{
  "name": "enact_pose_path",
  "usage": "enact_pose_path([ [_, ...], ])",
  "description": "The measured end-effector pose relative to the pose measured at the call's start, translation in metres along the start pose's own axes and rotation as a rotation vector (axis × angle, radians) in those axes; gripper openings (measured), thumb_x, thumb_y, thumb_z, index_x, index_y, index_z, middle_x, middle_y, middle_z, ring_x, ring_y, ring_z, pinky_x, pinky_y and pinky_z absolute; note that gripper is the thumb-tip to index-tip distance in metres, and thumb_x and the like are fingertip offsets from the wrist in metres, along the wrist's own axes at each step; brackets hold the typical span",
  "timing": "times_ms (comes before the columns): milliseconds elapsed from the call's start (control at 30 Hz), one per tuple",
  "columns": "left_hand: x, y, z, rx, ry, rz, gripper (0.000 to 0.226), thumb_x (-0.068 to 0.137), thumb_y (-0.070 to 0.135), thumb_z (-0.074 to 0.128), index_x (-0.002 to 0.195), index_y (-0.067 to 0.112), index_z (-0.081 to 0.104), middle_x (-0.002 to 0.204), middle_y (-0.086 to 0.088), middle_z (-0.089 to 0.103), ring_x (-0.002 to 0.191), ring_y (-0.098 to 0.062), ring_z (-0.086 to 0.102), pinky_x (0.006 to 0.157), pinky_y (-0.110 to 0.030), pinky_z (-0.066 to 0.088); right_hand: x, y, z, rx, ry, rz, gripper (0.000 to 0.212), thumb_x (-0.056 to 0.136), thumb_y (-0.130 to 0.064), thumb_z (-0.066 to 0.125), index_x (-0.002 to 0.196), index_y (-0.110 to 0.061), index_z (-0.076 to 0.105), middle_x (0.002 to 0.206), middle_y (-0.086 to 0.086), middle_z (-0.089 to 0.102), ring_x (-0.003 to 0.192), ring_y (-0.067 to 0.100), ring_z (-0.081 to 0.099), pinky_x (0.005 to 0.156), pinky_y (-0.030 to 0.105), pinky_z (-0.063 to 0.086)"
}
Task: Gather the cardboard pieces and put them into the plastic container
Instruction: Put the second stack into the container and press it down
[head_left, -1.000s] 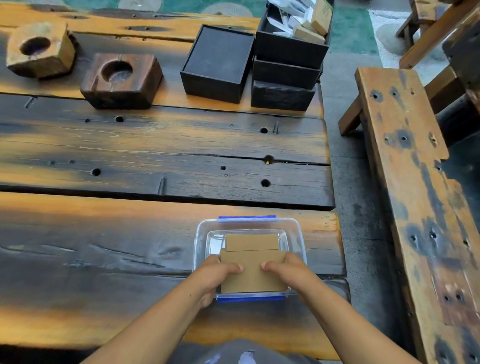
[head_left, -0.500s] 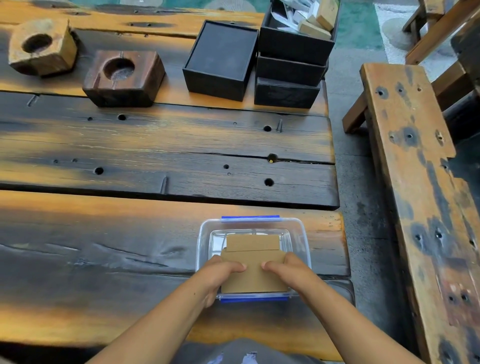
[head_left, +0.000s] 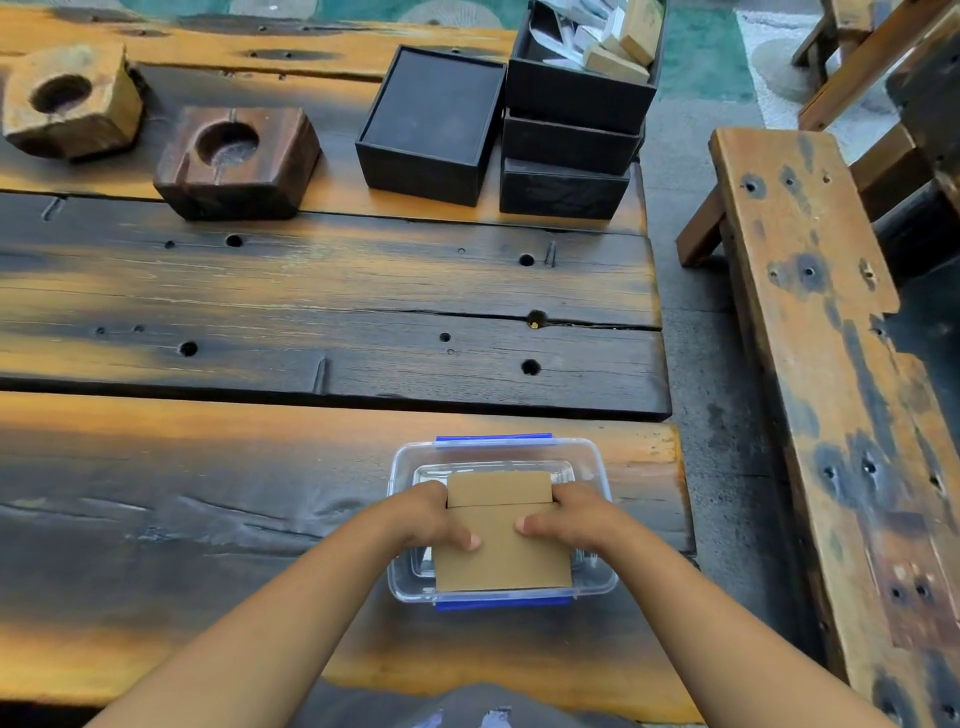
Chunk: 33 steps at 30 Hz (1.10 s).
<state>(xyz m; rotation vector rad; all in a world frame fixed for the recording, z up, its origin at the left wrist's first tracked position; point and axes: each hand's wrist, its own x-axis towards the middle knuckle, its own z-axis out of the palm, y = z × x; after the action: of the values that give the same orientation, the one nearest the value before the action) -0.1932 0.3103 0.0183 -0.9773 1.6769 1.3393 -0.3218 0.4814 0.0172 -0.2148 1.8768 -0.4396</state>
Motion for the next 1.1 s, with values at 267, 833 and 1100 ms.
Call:
enact_pose_path([
  [267,0.002,0.0,0.004,0.241,0.074,0.028,0.068,0.071,0.041,0.084,0.126,0.009,0.059,0.123,-0.005,0.065,0.11,-0.023,0.064,0.099,-0.037,0.052,0.005,0.004,0.0,-0.032,-0.005,-0.035,0.07,0.076,-0.048,0.076,0.132,-0.01,0.057,0.137,0.007,0.048,0.114,0.027,0.061,0.095,0.043,0.055],
  [833,-0.006,-0.016,0.017,0.221,0.296,0.174,0.045,0.076,0.04,0.078,0.11,0.013,0.066,0.107,-0.001,0.071,0.095,-0.018,0.068,0.085,-0.035,0.057,-0.005,0.015,0.009,-0.189,0.2,-0.122,0.04,0.08,-0.041,0.073,0.107,-0.013,0.064,0.108,0.001,0.065,0.093,0.018,0.064,0.079,0.03,0.053],
  [1100,-0.008,-0.016,0.019,0.289,0.264,0.284,0.064,0.077,0.045,0.076,0.127,0.009,0.062,0.128,-0.003,0.054,0.114,-0.018,0.059,0.1,-0.035,0.051,-0.005,0.025,0.018,-0.228,0.244,-0.206,0.056,0.085,-0.043,0.068,0.125,-0.003,0.062,0.151,0.003,0.034,0.124,0.019,0.049,0.089,0.022,0.04],
])
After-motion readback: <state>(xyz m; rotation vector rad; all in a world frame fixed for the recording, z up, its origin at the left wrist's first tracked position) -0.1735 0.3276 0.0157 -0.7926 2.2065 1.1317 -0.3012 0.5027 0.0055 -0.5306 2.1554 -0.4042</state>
